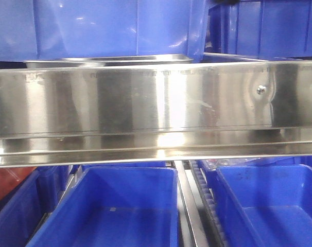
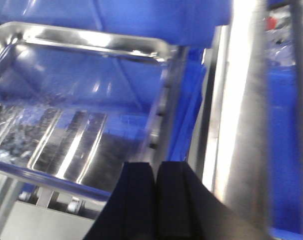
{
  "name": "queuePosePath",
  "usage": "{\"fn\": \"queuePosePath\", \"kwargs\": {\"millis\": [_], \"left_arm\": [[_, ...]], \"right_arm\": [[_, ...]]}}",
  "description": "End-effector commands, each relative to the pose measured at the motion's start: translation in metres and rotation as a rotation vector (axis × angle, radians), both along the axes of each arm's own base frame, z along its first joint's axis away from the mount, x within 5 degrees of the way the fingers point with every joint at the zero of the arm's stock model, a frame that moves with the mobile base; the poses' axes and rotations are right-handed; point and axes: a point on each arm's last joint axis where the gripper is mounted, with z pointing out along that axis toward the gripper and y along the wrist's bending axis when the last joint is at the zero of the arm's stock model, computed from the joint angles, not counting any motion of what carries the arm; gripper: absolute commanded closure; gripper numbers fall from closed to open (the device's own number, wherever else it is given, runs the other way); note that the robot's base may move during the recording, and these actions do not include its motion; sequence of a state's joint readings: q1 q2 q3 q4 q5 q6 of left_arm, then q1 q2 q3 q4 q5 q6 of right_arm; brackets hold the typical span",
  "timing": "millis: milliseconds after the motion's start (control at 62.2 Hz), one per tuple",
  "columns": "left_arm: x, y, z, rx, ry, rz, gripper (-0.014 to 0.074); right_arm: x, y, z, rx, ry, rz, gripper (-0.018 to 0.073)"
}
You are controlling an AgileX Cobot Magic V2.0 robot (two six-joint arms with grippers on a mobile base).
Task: Stack silver trays without gaps
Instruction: 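Lower both grippers onto opposite rims of the silver tray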
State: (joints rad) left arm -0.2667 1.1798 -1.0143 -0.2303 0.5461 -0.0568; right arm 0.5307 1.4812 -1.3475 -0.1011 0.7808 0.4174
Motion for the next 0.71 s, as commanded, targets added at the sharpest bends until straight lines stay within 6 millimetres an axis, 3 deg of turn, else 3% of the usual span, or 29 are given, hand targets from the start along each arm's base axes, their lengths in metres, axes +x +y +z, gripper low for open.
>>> {"fn": "queuePosePath", "kwargs": {"millis": [0,289,386,482,578,627,691], "left_arm": [[0.009,-0.003,-0.002,0.007,-0.025,0.001,0.061],[0.036,-0.006,-0.019,0.127,0.04,-0.019,0.0608],[0.044,-0.009,-0.022,0.131,0.054,-0.021,0.0563],[0.05,-0.01,-0.024,0.135,0.069,-0.023,0.0458],[0.054,-0.012,-0.026,0.138,0.081,-0.025,0.0358],[0.056,-0.012,-0.027,0.139,0.083,-0.024,0.0325],[0.06,-0.013,-0.031,0.14,0.087,-0.023,0.0309]], "right_arm": [[0.008,0.013,0.002,-0.007,-0.006,0.021,0.0617],[0.028,0.026,-0.011,-0.06,0.018,0.062,0.0617],[0.032,0.026,-0.015,-0.065,0.027,0.056,0.0608],[0.035,0.027,-0.019,-0.063,0.024,0.056,0.0478],[0.039,0.029,-0.02,-0.052,0.008,0.053,0.027],[0.041,0.028,-0.021,-0.031,0.007,0.03,0.0232],[0.043,0.029,-0.024,-0.011,0.016,0.007,0.0244]]}}
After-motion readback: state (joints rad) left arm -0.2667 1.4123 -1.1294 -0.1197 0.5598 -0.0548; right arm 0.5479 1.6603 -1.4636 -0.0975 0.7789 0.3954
